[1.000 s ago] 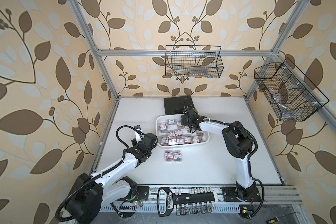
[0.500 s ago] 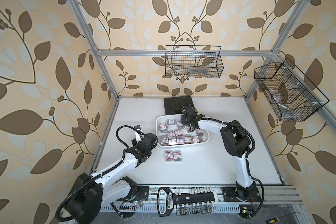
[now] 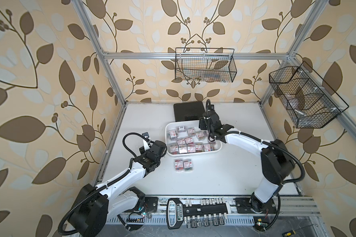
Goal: Take the paper clips out of the storage box
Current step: Pick up the boxed paper clips from the storage box, then place the boxed paper clips at the center of the board.
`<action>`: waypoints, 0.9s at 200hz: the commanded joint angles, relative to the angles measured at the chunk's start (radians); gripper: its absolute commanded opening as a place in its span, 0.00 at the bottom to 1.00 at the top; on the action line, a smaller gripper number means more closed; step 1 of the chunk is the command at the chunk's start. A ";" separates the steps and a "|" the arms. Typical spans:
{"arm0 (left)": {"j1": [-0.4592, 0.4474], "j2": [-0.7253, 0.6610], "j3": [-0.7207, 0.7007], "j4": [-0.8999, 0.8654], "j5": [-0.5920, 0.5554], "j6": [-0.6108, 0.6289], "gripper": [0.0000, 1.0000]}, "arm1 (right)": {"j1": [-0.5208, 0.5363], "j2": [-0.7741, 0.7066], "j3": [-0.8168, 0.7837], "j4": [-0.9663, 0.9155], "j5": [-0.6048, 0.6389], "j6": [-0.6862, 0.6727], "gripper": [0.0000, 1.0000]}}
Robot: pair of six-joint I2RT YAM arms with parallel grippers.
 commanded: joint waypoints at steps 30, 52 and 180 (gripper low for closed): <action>0.008 -0.031 0.001 0.023 -0.008 0.004 0.64 | 0.161 -0.306 -0.395 0.243 0.164 -0.019 0.63; 0.008 -0.040 -0.006 0.030 0.000 0.009 0.65 | 0.237 -0.424 -0.498 0.254 0.235 -0.006 0.61; 0.006 -0.061 -0.019 0.035 -0.001 0.003 0.64 | 0.481 -0.493 -0.919 0.735 0.146 0.019 0.54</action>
